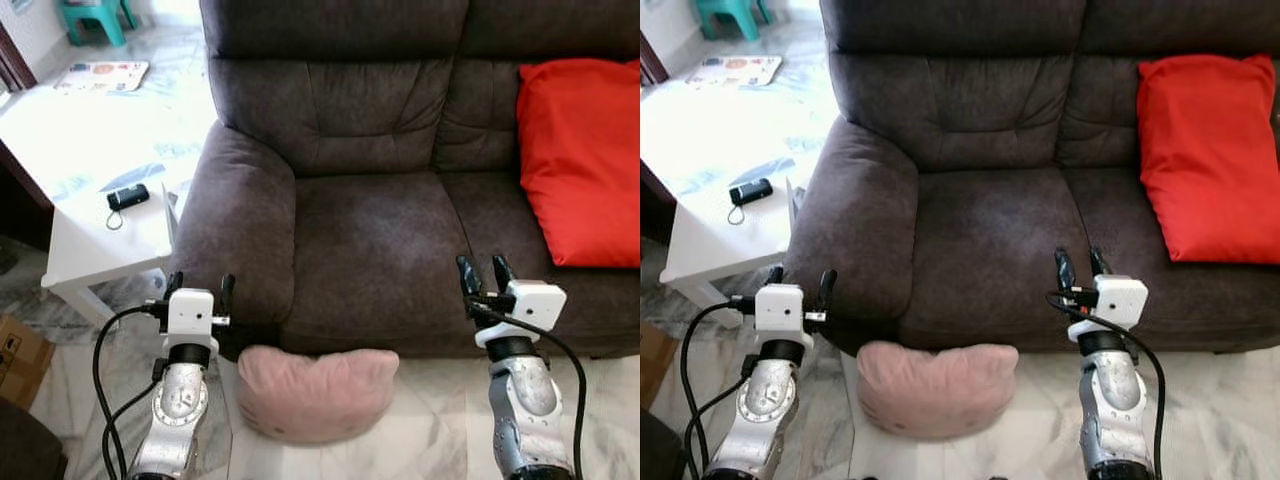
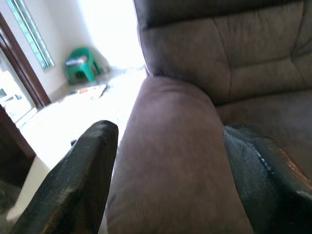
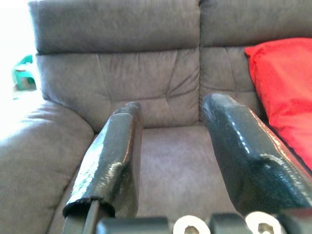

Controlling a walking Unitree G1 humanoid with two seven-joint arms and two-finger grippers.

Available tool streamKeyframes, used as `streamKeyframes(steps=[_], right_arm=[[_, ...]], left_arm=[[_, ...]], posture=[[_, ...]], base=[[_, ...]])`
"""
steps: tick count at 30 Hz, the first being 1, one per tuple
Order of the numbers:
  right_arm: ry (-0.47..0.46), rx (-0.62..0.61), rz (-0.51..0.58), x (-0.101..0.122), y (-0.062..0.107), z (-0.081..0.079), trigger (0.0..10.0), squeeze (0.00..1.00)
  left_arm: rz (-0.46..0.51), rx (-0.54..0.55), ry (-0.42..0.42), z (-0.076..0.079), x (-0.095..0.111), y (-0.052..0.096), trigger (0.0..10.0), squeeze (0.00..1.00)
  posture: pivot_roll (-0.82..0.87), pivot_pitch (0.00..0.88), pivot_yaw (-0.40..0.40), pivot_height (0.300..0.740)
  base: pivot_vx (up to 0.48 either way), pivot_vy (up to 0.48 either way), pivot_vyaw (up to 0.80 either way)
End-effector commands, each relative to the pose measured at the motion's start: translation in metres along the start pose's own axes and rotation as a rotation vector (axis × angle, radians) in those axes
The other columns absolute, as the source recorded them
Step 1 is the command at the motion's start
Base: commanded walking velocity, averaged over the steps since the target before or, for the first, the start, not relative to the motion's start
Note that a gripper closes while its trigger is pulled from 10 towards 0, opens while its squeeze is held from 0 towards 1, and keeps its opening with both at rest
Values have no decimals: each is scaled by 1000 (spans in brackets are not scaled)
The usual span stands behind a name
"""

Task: Move the pillow to the sofa from floor

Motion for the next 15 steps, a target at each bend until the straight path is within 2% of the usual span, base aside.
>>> streamKeyframes(steps=[1, 9, 15], right_arm=[[-8, -21, 2, 0, -2, 3, 10000, 0], [-4, 3, 14, 2, -9, -7, 10000, 0], [-11, 2, 28, 7, -13, -7, 10000, 0]], left_arm=[[-8, -1, -11, -3, -2, -2, 10000, 0], [-6, -4, -14, -4, -2, -9, 10000, 0], [-5, -11, -12, 0, -1, -11, 10000, 0]], posture=[[-72, 5, 0, 740], [-80, 0, 10, 740], [-78, 0, 9, 740]], base=[[0, 0, 0], [0, 0, 0], [0, 0, 0]])
Point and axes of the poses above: a point about 5 cm out from each wrist's last joint towards the gripper, its own y axis pointing back from the gripper into the wrist, its own x axis along the axis of the wrist's last joint, z = x × y, the point moved 6 cm from there along -y, pointing out of the wrist towards the gripper, and after that the axes turned 5 degrees about -y, right-handed, at the moved point
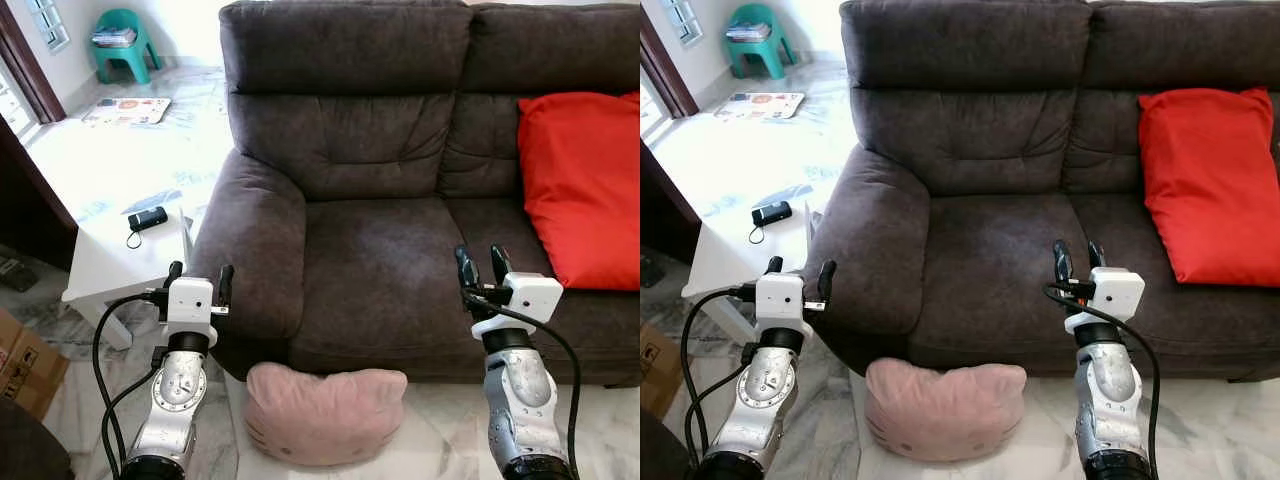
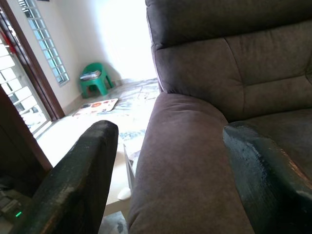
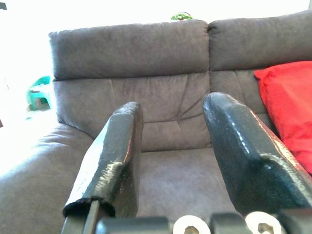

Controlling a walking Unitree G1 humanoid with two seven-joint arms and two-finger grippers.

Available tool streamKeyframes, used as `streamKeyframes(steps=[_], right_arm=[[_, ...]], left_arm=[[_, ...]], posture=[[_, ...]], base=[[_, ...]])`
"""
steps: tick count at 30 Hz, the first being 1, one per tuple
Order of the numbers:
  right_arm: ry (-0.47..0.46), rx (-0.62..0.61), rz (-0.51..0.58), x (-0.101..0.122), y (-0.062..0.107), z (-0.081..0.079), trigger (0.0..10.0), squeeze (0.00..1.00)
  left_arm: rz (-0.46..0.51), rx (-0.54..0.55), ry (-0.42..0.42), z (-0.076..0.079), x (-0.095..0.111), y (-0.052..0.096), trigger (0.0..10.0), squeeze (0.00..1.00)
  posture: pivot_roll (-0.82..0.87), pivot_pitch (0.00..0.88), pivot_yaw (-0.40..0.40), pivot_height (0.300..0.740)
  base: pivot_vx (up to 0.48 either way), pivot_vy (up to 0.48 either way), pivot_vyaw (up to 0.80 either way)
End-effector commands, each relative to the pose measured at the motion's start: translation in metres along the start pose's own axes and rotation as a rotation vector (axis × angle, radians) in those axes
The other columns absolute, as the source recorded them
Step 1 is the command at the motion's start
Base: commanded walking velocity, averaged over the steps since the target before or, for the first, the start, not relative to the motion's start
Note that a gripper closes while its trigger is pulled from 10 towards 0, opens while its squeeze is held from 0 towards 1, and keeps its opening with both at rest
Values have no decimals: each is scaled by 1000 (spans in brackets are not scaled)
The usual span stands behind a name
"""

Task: Move the pillow to the sofa from floor

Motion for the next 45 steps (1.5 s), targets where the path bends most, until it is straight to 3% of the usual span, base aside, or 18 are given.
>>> streamKeyframes(steps=[1, 14, 45], right_arm=[[-4, 6, 5, 2, -4, -2, 10000, 0], [-6, -8, 11, 6, -2, 0, 10000, 0], [-9, 2, -27, 4, -3, -5, 10000, 0]], left_arm=[[5, -5, -2, 1, 1, -3, 10000, 0], [11, 6, -11, -2, 3, 0, 10000, 0], [3, 2, -6, -2, 4, 1, 10000, 0]], posture=[[-78, 3, 9, 740], [-78, 109, -1, 740], [-84, 148, -1, 740]], base=[[0, 0, 0], [0, 0, 0], [0, 0, 0]])
Point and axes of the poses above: a point about 5 cm out from each wrist's last joint towards the gripper, its own y axis pointing back from the gripper into the wrist, its own x axis along the axis of the wrist's last joint, z = x × y, the point moved 6 cm from there along -y, pointing out of the wrist towards the gripper, and after that the axes turned 5 degrees about -y, right-handed, at the moved point
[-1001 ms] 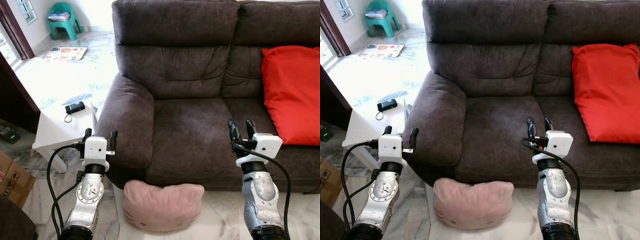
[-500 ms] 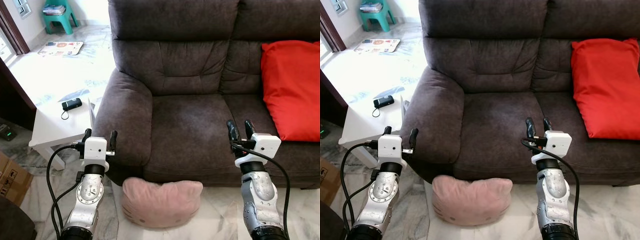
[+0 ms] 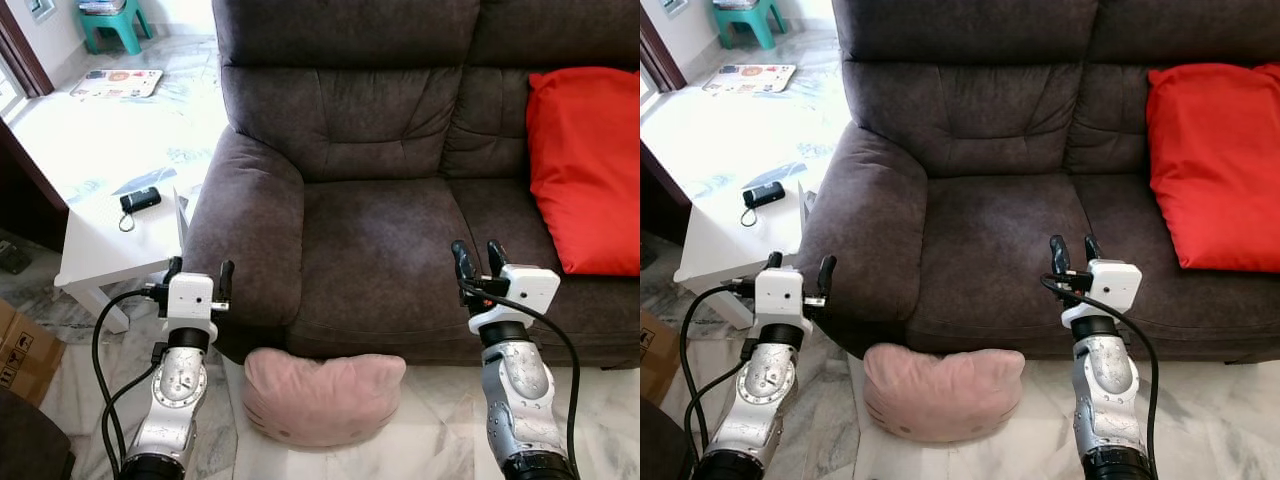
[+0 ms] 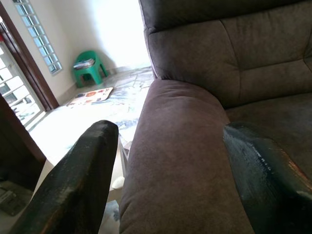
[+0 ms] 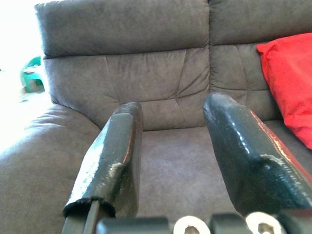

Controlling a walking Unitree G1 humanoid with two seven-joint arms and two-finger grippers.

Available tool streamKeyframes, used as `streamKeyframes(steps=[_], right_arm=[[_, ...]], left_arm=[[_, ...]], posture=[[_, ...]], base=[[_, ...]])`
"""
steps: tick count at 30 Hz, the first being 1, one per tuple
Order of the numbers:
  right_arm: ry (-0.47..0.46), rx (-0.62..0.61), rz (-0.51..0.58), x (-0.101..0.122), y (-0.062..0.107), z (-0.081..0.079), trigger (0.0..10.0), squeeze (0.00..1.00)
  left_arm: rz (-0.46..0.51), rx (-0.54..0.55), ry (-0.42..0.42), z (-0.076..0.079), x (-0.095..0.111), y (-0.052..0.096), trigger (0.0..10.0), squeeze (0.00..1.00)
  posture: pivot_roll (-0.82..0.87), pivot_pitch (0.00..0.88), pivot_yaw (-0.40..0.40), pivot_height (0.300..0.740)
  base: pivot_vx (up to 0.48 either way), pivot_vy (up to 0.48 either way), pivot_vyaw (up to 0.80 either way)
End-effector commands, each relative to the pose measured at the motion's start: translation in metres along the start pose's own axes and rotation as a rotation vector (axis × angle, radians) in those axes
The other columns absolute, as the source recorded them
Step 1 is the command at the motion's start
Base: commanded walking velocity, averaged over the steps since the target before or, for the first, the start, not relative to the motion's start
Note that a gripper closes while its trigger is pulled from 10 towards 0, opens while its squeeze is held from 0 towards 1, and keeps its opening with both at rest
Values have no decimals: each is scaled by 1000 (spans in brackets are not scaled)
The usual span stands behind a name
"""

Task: Move the pillow to the sofa from floor

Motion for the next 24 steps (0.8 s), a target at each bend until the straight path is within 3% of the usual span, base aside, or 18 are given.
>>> streamKeyframes(steps=[1, 9, 16, 24], right_arm=[[5, 5, 4, 3, 1, 0, 10000, 0], [-2, 16, -4, 2, 1, -2, 10000, 0], [-9, 34, -12, 0, 0, -6, 10000, 0], [19, 47, -21, -2, 2, -6, 10000, 0]], left_arm=[[-6, -2, -3, 0, -1, 2, 10000, 0], [-7, -3, -1, 0, -1, 2, 10000, 0], [-6, -3, -1, 1, -1, 3, 10000, 0], [-10, 0, -4, 1, -2, 3, 10000, 0]], posture=[[-84, 147, -1, 740], [-86, 137, 0, 736], [-86, 134, -5, 688], [-88, 142, -7, 684]], base=[[0, 0, 0], [0, 0, 0], [0, 0, 0], [0, 0, 0]])
Point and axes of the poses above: a point about 5 cm out from each wrist's last joint towards the gripper, its own y axis pointing back from the gripper into the wrist, its own x axis along the axis of the wrist's last joint, z = x × y, the point moved 6 cm from there along -y, pointing out of the wrist towards the gripper, and after that the axes turned 5 degrees about -y, right-handed, at the moved point
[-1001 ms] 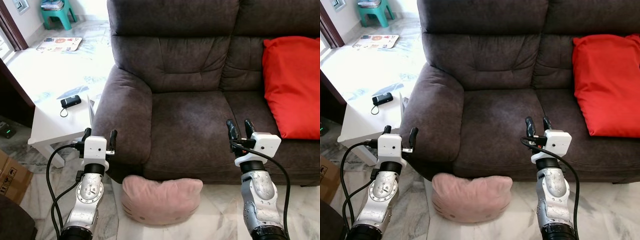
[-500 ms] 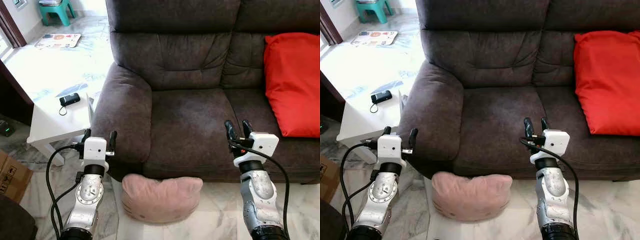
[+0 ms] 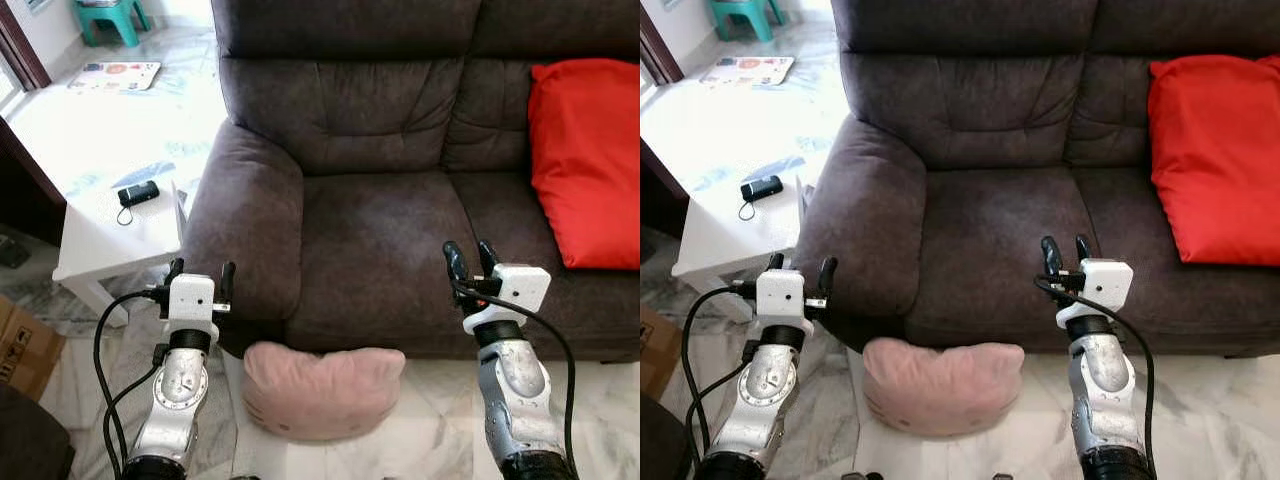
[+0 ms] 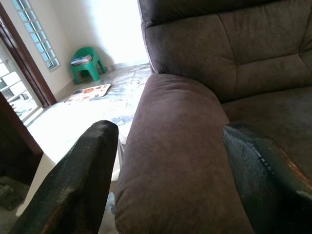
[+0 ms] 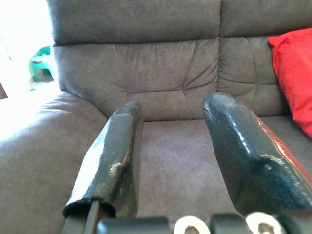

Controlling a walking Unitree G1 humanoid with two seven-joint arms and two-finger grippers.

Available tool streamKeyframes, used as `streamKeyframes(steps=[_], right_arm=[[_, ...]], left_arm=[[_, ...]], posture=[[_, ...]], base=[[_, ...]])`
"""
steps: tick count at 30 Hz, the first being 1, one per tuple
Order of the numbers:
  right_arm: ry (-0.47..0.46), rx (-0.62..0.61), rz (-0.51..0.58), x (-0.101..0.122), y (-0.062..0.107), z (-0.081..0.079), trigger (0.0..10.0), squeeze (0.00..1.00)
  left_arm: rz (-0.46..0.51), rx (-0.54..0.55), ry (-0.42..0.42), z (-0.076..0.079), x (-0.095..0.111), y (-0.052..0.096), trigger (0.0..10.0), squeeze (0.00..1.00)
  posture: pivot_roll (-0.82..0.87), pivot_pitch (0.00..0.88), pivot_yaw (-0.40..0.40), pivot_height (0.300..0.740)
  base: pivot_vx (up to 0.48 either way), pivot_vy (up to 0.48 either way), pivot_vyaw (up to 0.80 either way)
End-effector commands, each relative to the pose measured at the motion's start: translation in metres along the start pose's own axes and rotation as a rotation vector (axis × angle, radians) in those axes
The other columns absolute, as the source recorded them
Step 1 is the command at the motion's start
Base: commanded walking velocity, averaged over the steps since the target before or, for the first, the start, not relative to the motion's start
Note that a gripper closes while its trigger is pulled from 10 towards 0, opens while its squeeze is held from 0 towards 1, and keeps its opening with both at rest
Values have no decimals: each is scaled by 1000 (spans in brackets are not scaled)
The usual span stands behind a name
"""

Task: Move the pillow to the sofa from floor

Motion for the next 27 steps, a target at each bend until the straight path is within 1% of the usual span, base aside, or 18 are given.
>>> streamKeyframes(steps=[1, 12, 16, 17, 24, 27], right_arm=[[3, 4, 5, 2, 2, 0, 10000, 0], [-4, 3, -9, 0, 2, -1, 10000, 0], [-4, 4, -15, 0, 1, -1, 10000, 0], [-4, 4, -15, 0, 1, -1, 10000, 0], [-14, 14, -24, -2, 1, -3, 10000, 0], [-2, 23, -12, 0, 2, -5, 10000, 0]], left_arm=[[-8, 3, -8, -1, -1, 2, 10000, 0], [-8, 2, -7, -1, -1, 2, 10000, 0], [-9, 1, -7, -1, -1, 2, 10000, 0], [-9, 1, -7, -1, -1, 2, 10000, 0], [-8, -2, -6, 0, -1, 1, 10000, 0], [-8, -2, -6, 0, -1, 2, 10000, 0]], posture=[[-88, 142, -7, 684], [-90, 151, -9, 684], [-91, 152, -10, 661], [-91, 152, -10, 661], [-91, 154, -9, 606], [-90, 154, -10, 596]], base=[[0, 0, 0], [0, 0, 0], [0, 0, 0], [0, 0, 0], [0, 0, 0], [0, 0, 0]])
Point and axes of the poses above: a point about 5 cm out from each wrist's last joint towards the gripper, its own y axis pointing back from the gripper into the wrist, its own x axis along the axis of the wrist's last joint, z = x × y, the point moved 6 cm from there along -y, pointing out of the wrist towards the gripper, and after that the axes turned 5 degrees about -y, right-handed, at the moved point
